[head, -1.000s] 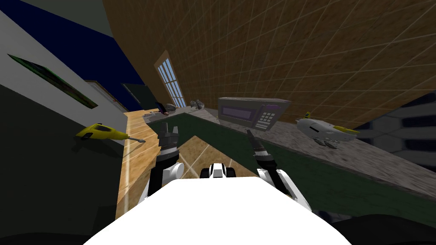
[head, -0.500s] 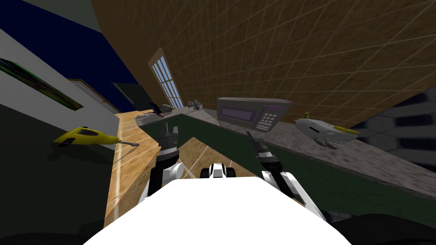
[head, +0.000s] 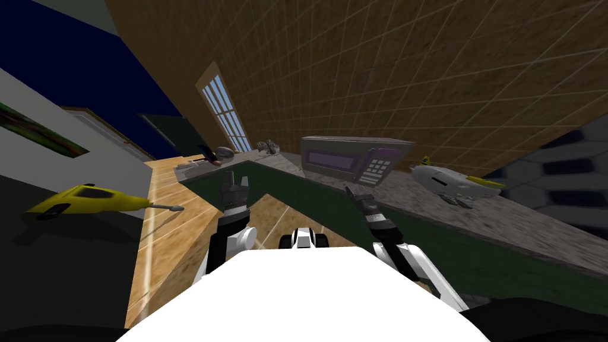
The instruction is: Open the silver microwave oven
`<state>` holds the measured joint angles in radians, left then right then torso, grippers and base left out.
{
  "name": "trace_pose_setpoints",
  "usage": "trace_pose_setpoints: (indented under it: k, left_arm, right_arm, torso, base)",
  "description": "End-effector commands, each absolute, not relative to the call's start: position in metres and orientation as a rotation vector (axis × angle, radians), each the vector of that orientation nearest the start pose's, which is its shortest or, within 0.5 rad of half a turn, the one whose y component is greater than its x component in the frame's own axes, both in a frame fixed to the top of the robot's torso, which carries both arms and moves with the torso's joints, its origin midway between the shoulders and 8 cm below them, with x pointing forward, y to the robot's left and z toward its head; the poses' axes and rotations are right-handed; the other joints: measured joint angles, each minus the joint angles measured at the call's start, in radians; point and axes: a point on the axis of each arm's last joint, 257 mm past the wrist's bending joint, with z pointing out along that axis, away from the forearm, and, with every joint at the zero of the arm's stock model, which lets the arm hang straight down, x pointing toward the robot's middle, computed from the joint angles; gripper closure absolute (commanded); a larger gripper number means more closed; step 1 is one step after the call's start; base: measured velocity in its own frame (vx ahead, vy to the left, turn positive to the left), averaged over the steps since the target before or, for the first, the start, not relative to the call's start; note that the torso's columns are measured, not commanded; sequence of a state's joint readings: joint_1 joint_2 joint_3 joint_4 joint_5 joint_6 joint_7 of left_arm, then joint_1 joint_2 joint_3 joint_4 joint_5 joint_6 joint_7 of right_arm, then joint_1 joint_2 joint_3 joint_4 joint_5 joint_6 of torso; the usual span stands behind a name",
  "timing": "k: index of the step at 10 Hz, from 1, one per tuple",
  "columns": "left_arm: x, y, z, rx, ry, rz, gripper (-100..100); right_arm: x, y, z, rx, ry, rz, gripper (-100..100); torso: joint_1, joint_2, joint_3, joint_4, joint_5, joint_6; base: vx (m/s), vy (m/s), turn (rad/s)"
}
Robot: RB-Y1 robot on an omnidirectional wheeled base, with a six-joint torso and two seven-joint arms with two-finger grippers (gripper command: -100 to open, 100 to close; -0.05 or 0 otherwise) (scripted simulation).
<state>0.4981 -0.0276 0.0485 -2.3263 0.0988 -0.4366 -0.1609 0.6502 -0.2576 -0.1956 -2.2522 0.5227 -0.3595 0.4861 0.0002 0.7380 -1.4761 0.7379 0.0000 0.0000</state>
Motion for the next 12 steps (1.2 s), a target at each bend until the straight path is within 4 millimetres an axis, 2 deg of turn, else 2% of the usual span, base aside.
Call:
trace_pose_setpoints:
  k: [1,7,12]
  left_arm:
    - [0.339,0.309,0.034,-0.684,0.582,-1.166,0]
    - [0.339,0.309,0.034,-0.684,0.582,-1.166,0]
    - [0.339,0.309,0.034,-0.684,0.582,-1.166,0]
  right_arm:
    - [0.349,-0.330,-0.084,-0.111,1.307,0.036,-100]
    - [0.343,-0.362,-0.100,-0.401,1.380,-0.299,-100]
    - [0.340,-0.385,-0.105,-0.619,1.396,-0.527,-100]
  torso:
    - [-0.001,0.001,0.001,0.000,0.000,0.000]
    - [0.000,0.001,0.001,0.000,0.000,0.000]
    - [0.000,0.000,0.000,0.000,0.000,0.000]
  base:
    - [0.079,0.029,-0.069]
    - [0.082,0.030,-0.074]
    - [0.071,0.033,-0.064]
